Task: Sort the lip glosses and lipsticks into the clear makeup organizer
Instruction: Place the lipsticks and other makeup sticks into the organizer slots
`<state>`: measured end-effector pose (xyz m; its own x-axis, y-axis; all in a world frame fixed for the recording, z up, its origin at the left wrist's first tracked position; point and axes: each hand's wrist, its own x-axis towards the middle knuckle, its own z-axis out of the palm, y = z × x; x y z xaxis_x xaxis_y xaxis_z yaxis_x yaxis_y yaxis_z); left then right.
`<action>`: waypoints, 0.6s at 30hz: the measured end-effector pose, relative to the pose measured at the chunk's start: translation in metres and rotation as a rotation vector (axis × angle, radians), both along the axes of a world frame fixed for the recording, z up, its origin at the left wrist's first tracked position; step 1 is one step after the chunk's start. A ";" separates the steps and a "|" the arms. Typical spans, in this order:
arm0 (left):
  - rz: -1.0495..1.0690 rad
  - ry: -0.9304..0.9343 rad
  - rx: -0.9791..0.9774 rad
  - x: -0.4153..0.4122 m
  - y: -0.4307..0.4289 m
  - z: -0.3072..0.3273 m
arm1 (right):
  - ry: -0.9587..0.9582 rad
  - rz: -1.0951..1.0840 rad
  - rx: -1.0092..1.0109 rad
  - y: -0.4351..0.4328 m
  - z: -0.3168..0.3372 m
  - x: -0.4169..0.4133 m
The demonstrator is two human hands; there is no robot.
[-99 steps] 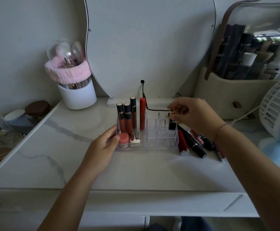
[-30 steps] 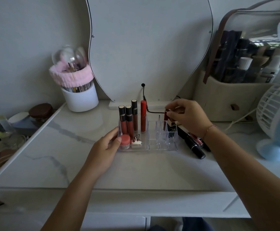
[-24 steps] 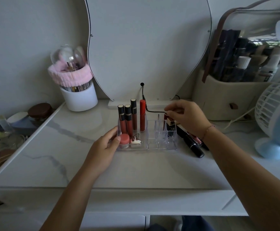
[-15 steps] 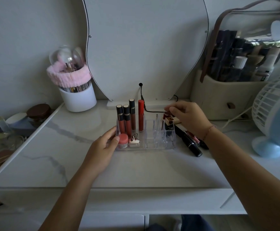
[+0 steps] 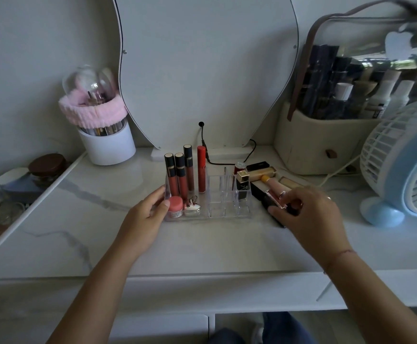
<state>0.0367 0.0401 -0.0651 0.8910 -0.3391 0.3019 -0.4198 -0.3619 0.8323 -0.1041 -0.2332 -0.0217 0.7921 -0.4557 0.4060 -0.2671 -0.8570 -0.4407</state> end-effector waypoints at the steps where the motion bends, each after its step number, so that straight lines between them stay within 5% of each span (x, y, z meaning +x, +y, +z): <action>1: 0.004 -0.002 -0.002 0.000 0.000 -0.001 | 0.030 -0.032 -0.050 0.003 -0.005 -0.003; 10: 0.020 0.025 0.000 0.004 0.002 -0.007 | 0.155 -0.193 -0.187 0.007 -0.023 -0.004; 18: 0.016 0.013 -0.008 0.001 0.000 -0.004 | -0.075 -0.046 0.149 0.007 -0.019 -0.007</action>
<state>0.0380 0.0406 -0.0695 0.9000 -0.3226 0.2931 -0.4034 -0.3617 0.8405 -0.1113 -0.2261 -0.0408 0.7392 -0.5504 0.3881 -0.2665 -0.7683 -0.5821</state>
